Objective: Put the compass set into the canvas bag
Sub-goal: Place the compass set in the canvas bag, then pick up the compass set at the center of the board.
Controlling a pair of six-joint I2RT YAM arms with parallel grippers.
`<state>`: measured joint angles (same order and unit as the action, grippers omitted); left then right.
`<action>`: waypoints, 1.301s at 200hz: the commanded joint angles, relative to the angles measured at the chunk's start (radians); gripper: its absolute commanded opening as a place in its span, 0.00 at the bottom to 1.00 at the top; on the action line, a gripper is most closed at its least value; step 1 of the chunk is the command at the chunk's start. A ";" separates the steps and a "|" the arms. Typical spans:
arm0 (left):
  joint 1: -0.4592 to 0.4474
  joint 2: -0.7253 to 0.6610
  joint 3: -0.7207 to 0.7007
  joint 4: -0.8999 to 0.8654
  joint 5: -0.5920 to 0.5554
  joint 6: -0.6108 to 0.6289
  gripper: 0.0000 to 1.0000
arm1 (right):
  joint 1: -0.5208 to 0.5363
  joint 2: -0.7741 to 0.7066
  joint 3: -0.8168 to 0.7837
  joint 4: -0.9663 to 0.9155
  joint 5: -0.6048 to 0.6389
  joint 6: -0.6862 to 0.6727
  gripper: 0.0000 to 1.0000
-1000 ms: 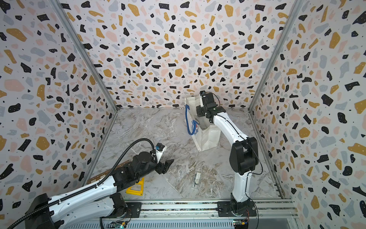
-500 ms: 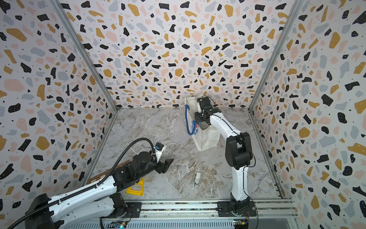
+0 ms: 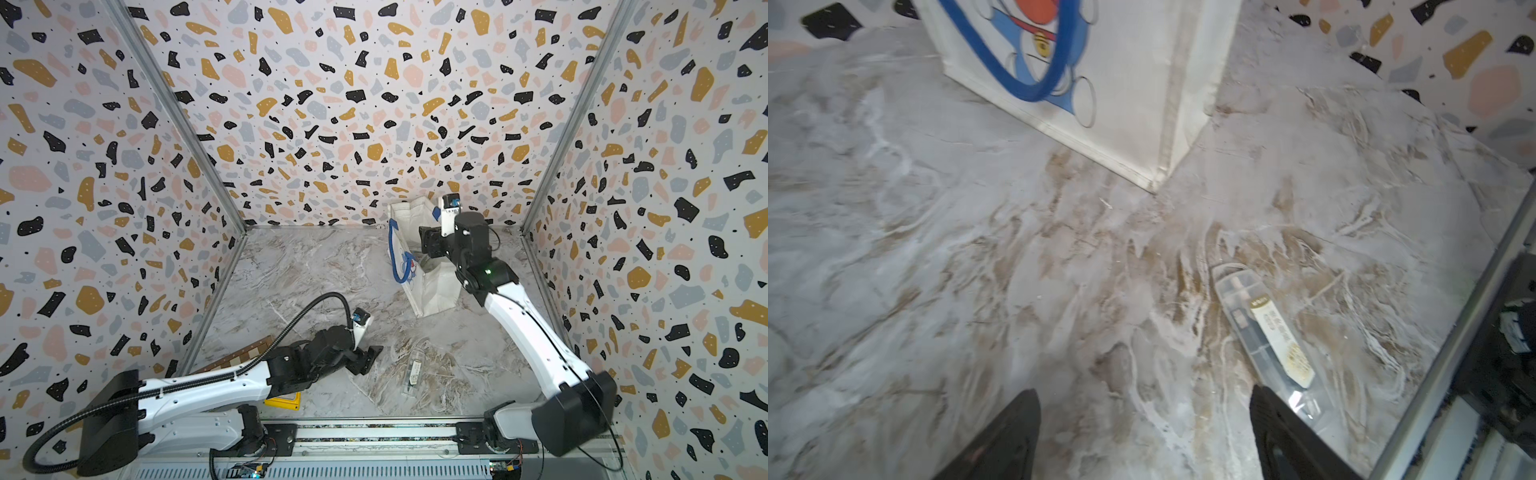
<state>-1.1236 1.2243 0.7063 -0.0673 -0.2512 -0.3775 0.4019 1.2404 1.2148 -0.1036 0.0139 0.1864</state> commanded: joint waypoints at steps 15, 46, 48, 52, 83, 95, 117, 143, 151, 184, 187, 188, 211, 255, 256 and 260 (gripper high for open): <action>-0.092 0.195 0.172 -0.134 -0.042 -0.137 0.82 | -0.066 -0.129 -0.262 0.214 -0.096 0.075 0.89; -0.163 0.375 0.337 -0.290 -0.029 -0.154 0.88 | -0.134 -0.191 -0.349 0.226 -0.143 0.093 0.90; -0.165 0.388 0.345 -0.297 -0.025 -0.155 0.89 | -0.139 -0.194 -0.354 0.226 -0.146 0.095 0.90; -0.172 0.409 0.362 -0.310 -0.016 -0.159 0.89 | -0.150 -0.201 -0.360 0.226 -0.149 0.098 0.90; -0.198 0.570 0.512 -0.406 0.052 -0.166 0.92 | -0.204 -0.225 -0.359 0.202 -0.171 0.098 0.90; -0.199 0.624 0.568 -0.466 0.049 -0.177 0.92 | -0.204 -0.235 -0.362 0.211 -0.170 0.093 0.91; -0.200 0.666 0.593 -0.493 0.038 -0.205 0.92 | -0.202 -0.242 -0.365 0.218 -0.189 0.086 0.92; -0.199 0.726 0.622 -0.529 0.033 -0.223 0.89 | -0.205 -0.236 -0.357 0.204 -0.197 0.080 0.93; -0.198 0.743 0.632 -0.543 0.032 -0.232 0.84 | -0.207 -0.234 -0.356 0.201 -0.198 0.080 0.93; -0.192 0.773 0.634 -0.544 0.046 -0.238 0.68 | -0.210 -0.238 -0.352 0.196 -0.212 0.079 0.93; -0.191 0.770 0.632 -0.542 0.044 -0.238 0.67 | -0.211 -0.237 -0.353 0.197 -0.212 0.079 0.93; -0.191 0.770 0.632 -0.540 0.044 -0.238 0.67 | -0.211 -0.236 -0.353 0.198 -0.212 0.079 0.93; -0.191 0.740 0.597 -0.518 0.037 -0.239 0.55 | -0.212 -0.227 -0.353 0.194 -0.225 0.083 0.93; -0.190 0.520 0.387 -0.365 -0.039 -0.225 0.36 | -0.212 -0.220 -0.324 0.164 -0.311 0.104 0.94; -0.191 0.512 0.382 -0.362 -0.044 -0.225 0.36 | -0.212 -0.220 -0.322 0.163 -0.315 0.105 0.94; -0.190 0.481 0.356 -0.350 -0.062 -0.224 0.36 | -0.210 -0.219 -0.316 0.158 -0.327 0.109 0.94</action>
<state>-1.3186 1.8587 1.1679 -0.4889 -0.2256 -0.6113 0.1936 1.0241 0.8364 0.0734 -0.2344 0.2760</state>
